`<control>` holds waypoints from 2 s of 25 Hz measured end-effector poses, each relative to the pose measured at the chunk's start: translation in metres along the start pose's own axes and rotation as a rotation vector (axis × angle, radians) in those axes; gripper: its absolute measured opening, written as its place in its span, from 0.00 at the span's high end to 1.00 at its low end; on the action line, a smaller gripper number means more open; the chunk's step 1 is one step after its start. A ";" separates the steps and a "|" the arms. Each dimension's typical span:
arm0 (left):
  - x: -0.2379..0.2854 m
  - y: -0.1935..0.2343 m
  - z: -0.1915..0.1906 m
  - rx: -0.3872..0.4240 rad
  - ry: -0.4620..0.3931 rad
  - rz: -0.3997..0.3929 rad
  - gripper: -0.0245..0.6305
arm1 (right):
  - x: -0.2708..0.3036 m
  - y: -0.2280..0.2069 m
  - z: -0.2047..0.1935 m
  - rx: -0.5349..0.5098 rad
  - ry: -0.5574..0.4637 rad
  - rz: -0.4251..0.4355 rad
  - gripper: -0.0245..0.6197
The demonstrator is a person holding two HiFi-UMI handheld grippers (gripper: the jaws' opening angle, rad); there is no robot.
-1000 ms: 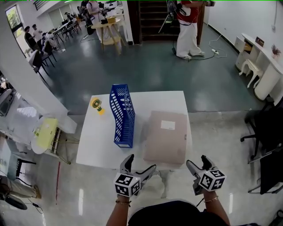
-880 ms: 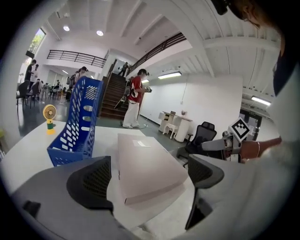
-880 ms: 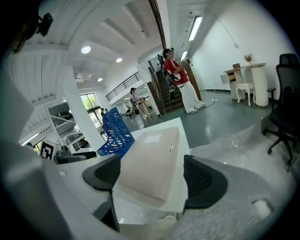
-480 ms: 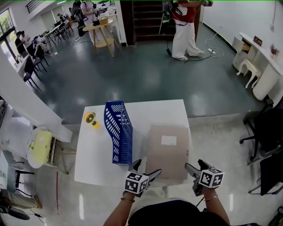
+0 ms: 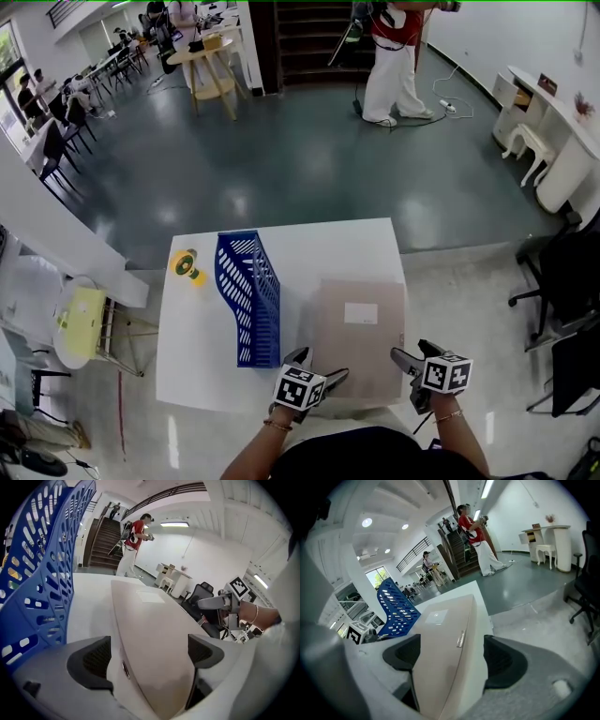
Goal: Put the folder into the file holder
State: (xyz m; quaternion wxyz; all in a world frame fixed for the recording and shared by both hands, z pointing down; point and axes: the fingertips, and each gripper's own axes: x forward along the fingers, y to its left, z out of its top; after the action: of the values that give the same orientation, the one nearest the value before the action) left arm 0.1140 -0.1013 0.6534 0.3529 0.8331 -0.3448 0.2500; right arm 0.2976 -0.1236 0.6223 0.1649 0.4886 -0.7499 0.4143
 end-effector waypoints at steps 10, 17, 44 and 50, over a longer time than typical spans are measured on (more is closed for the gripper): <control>0.029 0.007 0.006 -0.034 0.052 -0.035 0.19 | 0.051 -0.015 0.005 0.125 0.128 0.122 0.33; 0.041 0.017 0.012 -0.046 0.074 -0.033 0.19 | 0.072 -0.033 0.015 0.188 0.179 0.167 0.33; 0.044 0.032 0.047 -0.134 -0.033 -0.032 0.19 | 0.079 -0.016 0.079 0.284 -0.042 0.595 0.33; 0.039 0.025 0.051 -0.182 -0.074 -0.078 0.19 | 0.056 0.000 0.094 0.395 -0.098 0.749 0.34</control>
State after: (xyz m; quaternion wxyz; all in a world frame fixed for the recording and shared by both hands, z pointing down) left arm 0.1286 -0.1686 0.6575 0.4235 0.8192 -0.3460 0.1727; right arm 0.2864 -0.2306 0.6022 -0.1296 0.2236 -0.7888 0.5577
